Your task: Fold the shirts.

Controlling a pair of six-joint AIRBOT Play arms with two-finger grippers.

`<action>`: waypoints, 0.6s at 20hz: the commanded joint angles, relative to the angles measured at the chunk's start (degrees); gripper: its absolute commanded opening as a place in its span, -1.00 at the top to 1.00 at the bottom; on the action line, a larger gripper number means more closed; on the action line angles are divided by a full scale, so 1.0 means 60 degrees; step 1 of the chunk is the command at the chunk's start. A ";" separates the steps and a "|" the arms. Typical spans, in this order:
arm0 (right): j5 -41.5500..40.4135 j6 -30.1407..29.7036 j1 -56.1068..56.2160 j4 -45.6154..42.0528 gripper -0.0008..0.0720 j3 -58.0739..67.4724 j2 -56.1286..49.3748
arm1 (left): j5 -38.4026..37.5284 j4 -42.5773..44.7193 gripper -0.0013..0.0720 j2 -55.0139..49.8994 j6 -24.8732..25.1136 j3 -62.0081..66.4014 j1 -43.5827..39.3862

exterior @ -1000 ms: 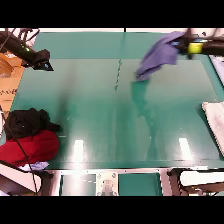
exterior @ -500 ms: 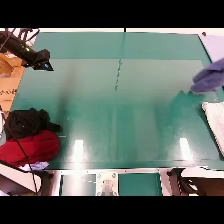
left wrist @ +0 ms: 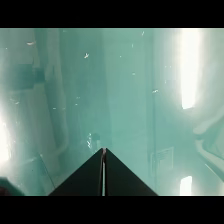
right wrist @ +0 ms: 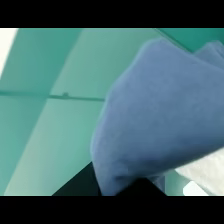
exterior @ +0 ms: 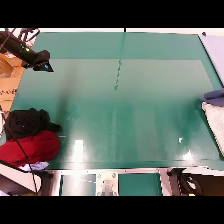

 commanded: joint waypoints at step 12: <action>0.3311 0.2477 -0.0765 -0.7257 -0.95 -0.1880 0.0149 | -0.0033 -0.0109 0.90 0.0000 0.0000 0.0000 0.0004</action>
